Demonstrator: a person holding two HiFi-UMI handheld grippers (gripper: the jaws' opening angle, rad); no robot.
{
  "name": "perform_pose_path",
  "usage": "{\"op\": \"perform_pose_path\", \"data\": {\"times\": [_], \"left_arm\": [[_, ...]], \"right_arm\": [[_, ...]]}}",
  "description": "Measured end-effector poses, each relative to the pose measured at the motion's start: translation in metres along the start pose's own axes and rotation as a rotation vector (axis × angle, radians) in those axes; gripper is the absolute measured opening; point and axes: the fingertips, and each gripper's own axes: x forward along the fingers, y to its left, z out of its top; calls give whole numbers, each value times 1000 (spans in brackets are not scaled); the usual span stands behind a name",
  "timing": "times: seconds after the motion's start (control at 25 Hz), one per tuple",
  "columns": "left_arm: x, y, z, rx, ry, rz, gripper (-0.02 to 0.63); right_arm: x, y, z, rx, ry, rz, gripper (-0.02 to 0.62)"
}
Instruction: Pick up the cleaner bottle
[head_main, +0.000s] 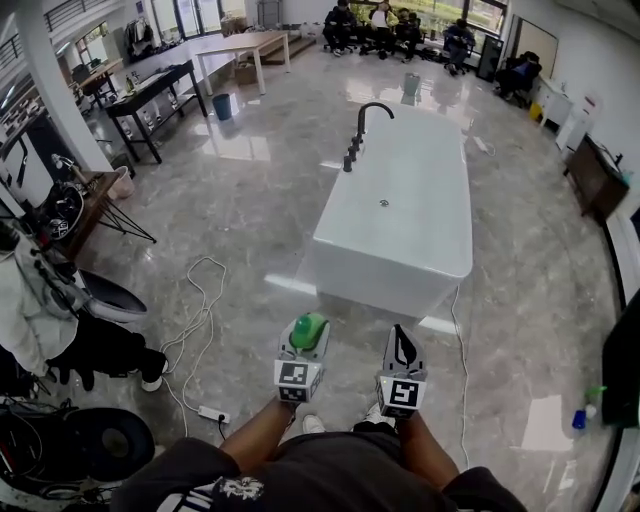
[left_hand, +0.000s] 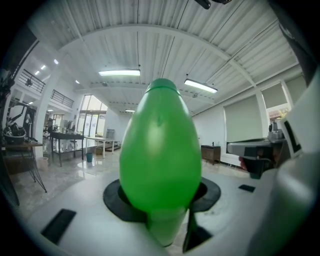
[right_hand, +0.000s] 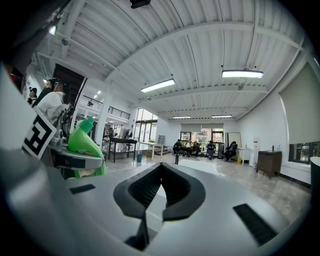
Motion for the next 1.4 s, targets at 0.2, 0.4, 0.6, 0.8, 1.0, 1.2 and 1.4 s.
{"op": "perform_pose_path", "data": {"times": [0.2,0.4,0.6,0.8,1.0,1.2,1.4], "left_arm": [[35,-40,8,13,1,-17,181],[71,-81,23,16,0,-25,181],[99,-108,31,16,-3,-11,181],[118,-121,33,1,-5,9,181],[130,-121,34,17,7,-3,181],[130,-113,35,28,4,-16,181],[133,-104,37,33,8,-21,181]], "right_arm": [[-1,-53,2,-10,-10,-15,15],[5,-108,6,-5,-54,-25,15],[11,-152,11,-2,-48,-31,15],[19,-175,11,-4,-59,-28,15],[26,-180,10,6,-60,-45,15],[30,-176,6,19,-51,-73,15],[36,-171,9,20,-63,-83,15]]}}
